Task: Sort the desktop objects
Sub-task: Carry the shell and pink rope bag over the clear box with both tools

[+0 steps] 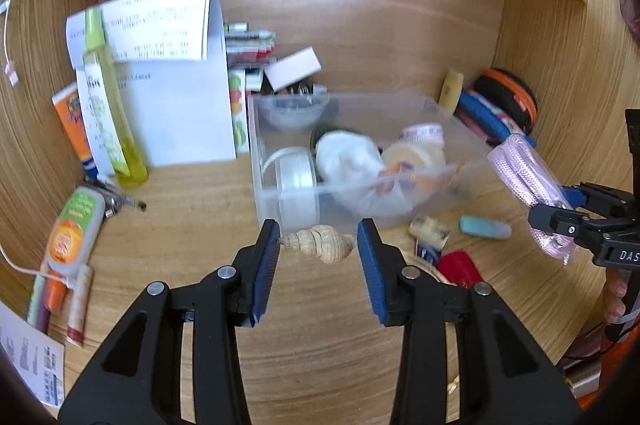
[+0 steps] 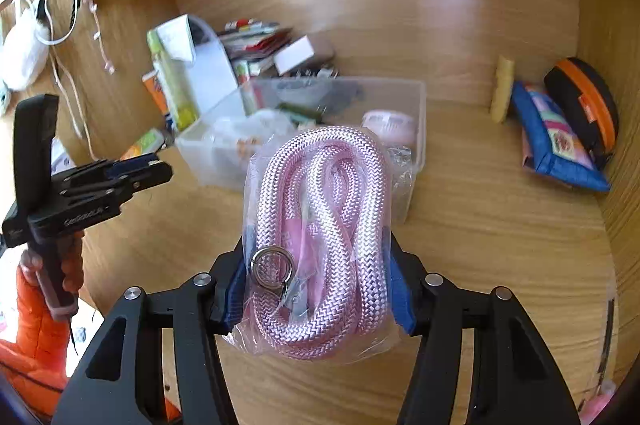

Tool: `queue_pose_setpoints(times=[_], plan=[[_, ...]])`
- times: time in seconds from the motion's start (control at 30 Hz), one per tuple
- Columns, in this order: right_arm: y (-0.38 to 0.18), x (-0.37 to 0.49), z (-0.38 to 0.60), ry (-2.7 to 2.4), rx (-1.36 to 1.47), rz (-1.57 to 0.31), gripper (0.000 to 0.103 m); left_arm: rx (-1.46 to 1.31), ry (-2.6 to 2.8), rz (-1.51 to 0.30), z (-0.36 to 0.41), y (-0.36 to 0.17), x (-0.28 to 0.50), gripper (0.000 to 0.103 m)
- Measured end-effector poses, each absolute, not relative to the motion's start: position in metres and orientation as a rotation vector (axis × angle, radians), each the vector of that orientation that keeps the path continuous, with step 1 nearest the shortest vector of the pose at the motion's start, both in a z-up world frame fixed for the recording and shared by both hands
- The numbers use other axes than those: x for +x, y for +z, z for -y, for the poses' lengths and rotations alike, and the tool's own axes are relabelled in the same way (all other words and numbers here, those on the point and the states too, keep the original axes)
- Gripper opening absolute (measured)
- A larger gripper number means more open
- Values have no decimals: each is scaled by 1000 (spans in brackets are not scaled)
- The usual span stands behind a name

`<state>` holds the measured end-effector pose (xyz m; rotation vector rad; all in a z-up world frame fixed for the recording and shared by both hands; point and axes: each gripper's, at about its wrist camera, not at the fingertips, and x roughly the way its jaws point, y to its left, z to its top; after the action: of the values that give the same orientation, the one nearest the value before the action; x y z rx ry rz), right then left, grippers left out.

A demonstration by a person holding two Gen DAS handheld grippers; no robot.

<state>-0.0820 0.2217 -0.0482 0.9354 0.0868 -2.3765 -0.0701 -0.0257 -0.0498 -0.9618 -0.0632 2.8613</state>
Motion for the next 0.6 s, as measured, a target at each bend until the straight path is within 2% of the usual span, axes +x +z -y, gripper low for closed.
queue_pose_setpoints(times=[0.6], plan=[[14, -113, -211, -2449, 703, -123, 54, -736, 2924, 58, 27, 4, -93, 40]])
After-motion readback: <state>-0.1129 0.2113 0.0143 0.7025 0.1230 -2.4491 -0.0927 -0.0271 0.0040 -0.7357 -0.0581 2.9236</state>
